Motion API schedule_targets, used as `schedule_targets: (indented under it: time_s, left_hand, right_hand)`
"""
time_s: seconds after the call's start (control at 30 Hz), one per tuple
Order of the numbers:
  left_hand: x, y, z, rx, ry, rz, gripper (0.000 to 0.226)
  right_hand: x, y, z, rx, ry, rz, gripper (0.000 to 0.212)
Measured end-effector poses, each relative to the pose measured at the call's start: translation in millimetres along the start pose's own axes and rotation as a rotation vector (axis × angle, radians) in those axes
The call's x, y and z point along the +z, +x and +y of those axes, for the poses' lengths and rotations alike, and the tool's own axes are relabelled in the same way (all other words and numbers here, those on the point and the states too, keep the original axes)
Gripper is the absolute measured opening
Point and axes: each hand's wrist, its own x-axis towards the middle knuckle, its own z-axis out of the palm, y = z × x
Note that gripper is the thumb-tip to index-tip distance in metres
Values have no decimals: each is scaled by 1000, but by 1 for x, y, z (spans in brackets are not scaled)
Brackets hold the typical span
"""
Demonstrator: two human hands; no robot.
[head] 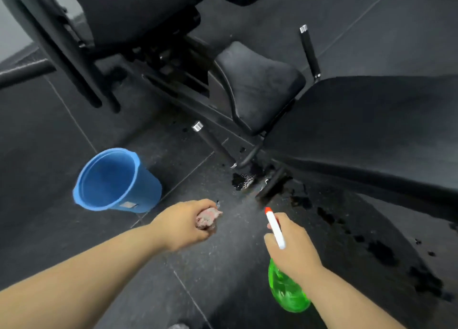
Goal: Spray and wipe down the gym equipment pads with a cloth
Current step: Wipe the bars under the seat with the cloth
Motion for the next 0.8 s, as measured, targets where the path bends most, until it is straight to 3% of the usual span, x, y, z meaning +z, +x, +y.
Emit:
schedule_targets:
  time_s: [0.2, 0.33, 0.43, 0.57, 0.7, 0.8]
  left_hand:
    - [108, 145, -45, -5, -110, 135, 37]
    - [136, 186, -58, -22, -186, 207, 35]
    - [134, 203, -60, -8, -130, 221, 33]
    - [128, 213, -56, -25, -259, 323, 30]
    - [137, 222, -60, -10, -210, 285, 28]
    - [137, 223, -62, -12, -209, 299, 29]
  right_hand:
    - [55, 162, 107, -44, -169, 3, 15]
    - [51, 219, 130, -57, -303, -44, 14]
    - [46, 241, 134, -63, -317, -25, 19]
    - [51, 250, 139, -48, -302, -5, 23]
    - [56, 256, 141, -44, -291, -46, 7]
    - [56, 260, 140, -40, -392, -108, 25]
